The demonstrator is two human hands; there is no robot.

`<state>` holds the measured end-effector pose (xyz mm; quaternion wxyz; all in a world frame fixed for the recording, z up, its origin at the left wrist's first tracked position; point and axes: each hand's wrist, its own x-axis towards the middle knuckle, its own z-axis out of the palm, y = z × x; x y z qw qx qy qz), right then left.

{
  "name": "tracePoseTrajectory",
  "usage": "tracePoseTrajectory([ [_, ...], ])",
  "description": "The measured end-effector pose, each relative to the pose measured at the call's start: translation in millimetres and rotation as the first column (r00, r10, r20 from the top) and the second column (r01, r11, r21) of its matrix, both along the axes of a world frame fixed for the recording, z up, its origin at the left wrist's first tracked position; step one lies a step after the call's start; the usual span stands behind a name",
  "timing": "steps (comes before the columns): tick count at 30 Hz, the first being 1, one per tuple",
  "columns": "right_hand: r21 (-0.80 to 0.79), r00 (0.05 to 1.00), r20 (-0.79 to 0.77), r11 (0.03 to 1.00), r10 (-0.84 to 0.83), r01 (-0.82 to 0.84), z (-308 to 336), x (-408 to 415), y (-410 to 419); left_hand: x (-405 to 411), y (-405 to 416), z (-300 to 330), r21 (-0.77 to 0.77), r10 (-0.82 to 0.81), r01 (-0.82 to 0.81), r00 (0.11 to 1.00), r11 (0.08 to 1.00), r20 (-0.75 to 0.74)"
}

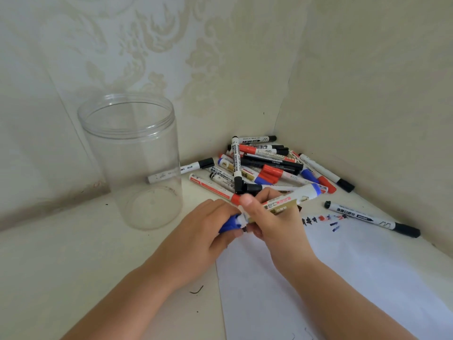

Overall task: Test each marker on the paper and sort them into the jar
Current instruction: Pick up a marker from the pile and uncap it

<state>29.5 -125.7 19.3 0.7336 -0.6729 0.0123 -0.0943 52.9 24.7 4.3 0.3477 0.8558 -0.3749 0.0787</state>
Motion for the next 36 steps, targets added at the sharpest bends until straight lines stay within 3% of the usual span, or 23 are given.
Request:
tracePoseTrajectory([
  [4, -0.131, 0.998, 0.054, 0.991, -0.013, 0.02, 3, -1, 0, -1, 1, 0, -0.023, 0.048, -0.048, 0.999, 0.999, -0.014],
  [9, 0.044, 1.0, 0.013, 0.999, 0.014, -0.014, 6, -4, -4, 1, 5, 3, 0.019, 0.086, -0.085, 0.996, 0.996, -0.026],
  [13, -0.015, 0.996, 0.039, 0.997, -0.078, 0.078, 8, -5, 0, -1, 5, 4, 0.089, 0.109, -0.105, 0.993, 0.991, -0.039],
  [17, 0.013, 0.994, 0.047, 0.996, -0.094, 0.094, 10, -6, 0, -2, 8, 7, 0.031, 0.1, -0.099, 0.995, 0.995, -0.02],
  [22, 0.093, 0.997, -0.075, 0.995, -0.017, 0.024, 6, -4, 5, -5, 7, 5, 0.085, 0.068, -0.075, 0.995, 0.994, 0.075],
  [29, 0.17, 0.995, -0.096, 0.985, -0.002, 0.018, 3, -9, 9, -13, 4, 11, 0.137, 0.02, -0.049, 0.977, 0.989, 0.21],
  [31, 0.181, 0.997, -0.083, 0.983, -0.004, 0.019, 3, -9, 10, -14, 1, 12, 0.102, 0.035, -0.062, 0.968, 0.993, 0.25],
  [36, 0.096, 0.999, -0.012, 0.994, 0.051, -0.05, 8, -1, 7, -12, 8, 24, -0.168, 0.099, -0.091, 0.994, 0.982, 0.036],
])
